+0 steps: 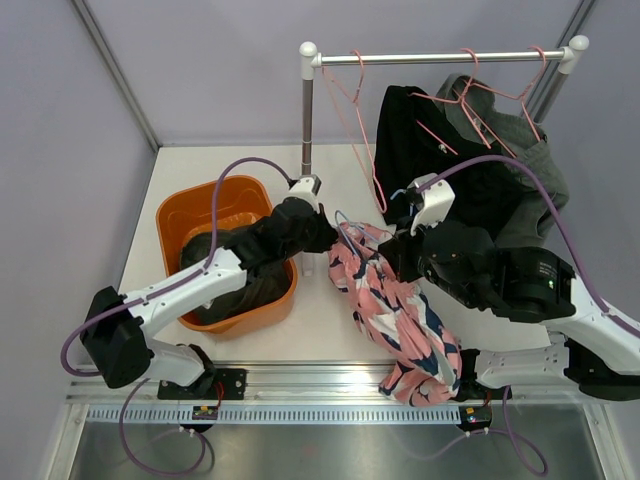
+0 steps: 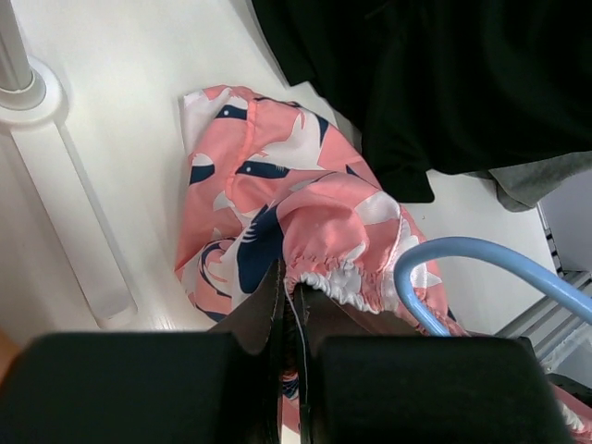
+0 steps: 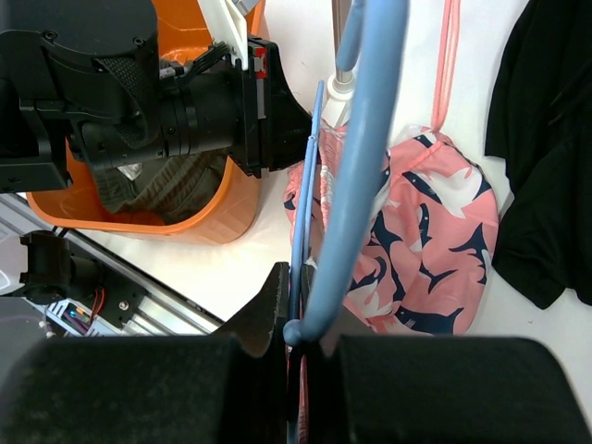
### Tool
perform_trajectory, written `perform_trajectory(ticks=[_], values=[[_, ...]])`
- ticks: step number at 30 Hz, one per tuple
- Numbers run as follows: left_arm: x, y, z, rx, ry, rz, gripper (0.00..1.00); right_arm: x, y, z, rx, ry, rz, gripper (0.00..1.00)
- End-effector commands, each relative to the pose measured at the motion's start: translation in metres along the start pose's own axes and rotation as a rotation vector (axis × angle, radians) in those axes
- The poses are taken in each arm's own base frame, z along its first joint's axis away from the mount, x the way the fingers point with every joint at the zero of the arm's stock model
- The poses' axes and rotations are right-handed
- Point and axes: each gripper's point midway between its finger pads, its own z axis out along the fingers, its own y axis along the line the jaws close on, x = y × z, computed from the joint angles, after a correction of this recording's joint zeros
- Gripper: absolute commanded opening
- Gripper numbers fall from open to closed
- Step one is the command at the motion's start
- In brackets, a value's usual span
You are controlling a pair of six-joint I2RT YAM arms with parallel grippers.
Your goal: Remove the shorts from the hanger
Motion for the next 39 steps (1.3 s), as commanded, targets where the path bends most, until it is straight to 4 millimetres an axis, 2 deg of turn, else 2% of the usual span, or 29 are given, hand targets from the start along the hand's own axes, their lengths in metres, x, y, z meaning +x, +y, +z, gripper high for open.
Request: perform_trajectory(ticks=[1,4,7,8,10,11,13,14,16,17,20,21,23,24,26,27,30,31,33,34,35,36,39], values=[[-0.025,0.004,-0.002,-0.016,-0.078,0.039,0.00,-0.007,0.004,-0.011,-0.051,-0.028,0.030,0.00],[-0.025,-0.016,-0.014,0.066,-0.061,0.067,0.00,-0.012,-0.002,-0.012,-0.026,-0.052,0.033,0.00],[-0.019,-0.053,-0.035,0.169,-0.064,0.149,0.00,-0.024,-0.009,-0.012,0.016,-0.103,0.035,0.00],[-0.008,-0.077,-0.049,0.263,-0.045,0.211,0.00,-0.028,-0.014,-0.011,0.047,-0.124,0.018,0.00],[0.006,-0.105,-0.067,0.361,-0.040,0.284,0.00,-0.036,-0.017,-0.008,0.085,-0.154,0.006,0.00],[0.024,-0.129,-0.084,0.435,-0.040,0.362,0.00,-0.040,-0.024,-0.005,0.134,-0.173,-0.017,0.00],[0.038,-0.151,-0.108,0.510,-0.050,0.424,0.00,-0.044,-0.027,0.001,0.185,-0.191,-0.040,0.00],[0.056,-0.165,-0.124,0.566,-0.032,0.473,0.00,-0.048,-0.033,0.001,0.224,-0.207,-0.059,0.00],[0.067,-0.179,-0.144,0.639,-0.031,0.528,0.00,-0.056,-0.032,0.005,0.245,-0.237,-0.072,0.00],[0.081,-0.192,-0.161,0.702,-0.021,0.560,0.00,-0.060,-0.033,0.006,0.253,-0.251,-0.076,0.00],[0.096,-0.210,-0.195,0.812,-0.030,0.645,0.00,-0.077,-0.037,0.006,0.269,-0.289,-0.064,0.00],[0.095,-0.213,-0.204,0.826,-0.035,0.661,0.00,-0.081,-0.038,0.008,0.278,-0.293,-0.065,0.00],[0.083,-0.211,-0.207,0.775,-0.077,0.674,0.00,-0.095,-0.046,0.003,0.297,-0.316,-0.052,0.00],[0.070,-0.210,-0.209,0.740,-0.105,0.660,0.00,-0.100,-0.047,0.001,0.302,-0.325,-0.047,0.00],[0.046,-0.193,-0.204,0.602,-0.165,0.648,0.00,-0.114,-0.054,-0.010,0.325,-0.357,-0.033,0.00],[0.034,-0.191,-0.207,0.577,-0.192,0.640,0.00,-0.120,-0.059,-0.015,0.339,-0.372,-0.026,0.00],[0.019,-0.194,-0.224,0.624,-0.231,0.657,0.00,-0.137,-0.076,-0.025,0.390,-0.411,-0.006,0.00],[0.013,-0.196,-0.229,0.636,-0.244,0.656,0.00,-0.139,-0.075,-0.027,0.377,-0.412,-0.006,0.00],[0.001,-0.192,-0.227,0.577,-0.268,0.651,0.00,-0.143,-0.075,-0.031,0.366,-0.426,0.006,0.00],[-0.012,-0.189,-0.229,0.531,-0.296,0.629,0.00,-0.142,-0.076,-0.031,0.368,-0.420,0.008,0.00],[-0.029,-0.175,-0.224,0.416,-0.344,0.606,0.00,-0.140,-0.077,-0.031,0.370,-0.415,0.011,0.00],[-0.043,-0.170,-0.227,0.374,-0.381,0.583,0.00,-0.136,-0.077,-0.030,0.372,-0.403,0.007,0.00],[-0.106,-0.148,-0.241,0.237,-0.502,0.470,0.00,-0.127,-0.078,-0.026,0.373,-0.380,0.008,0.00]])
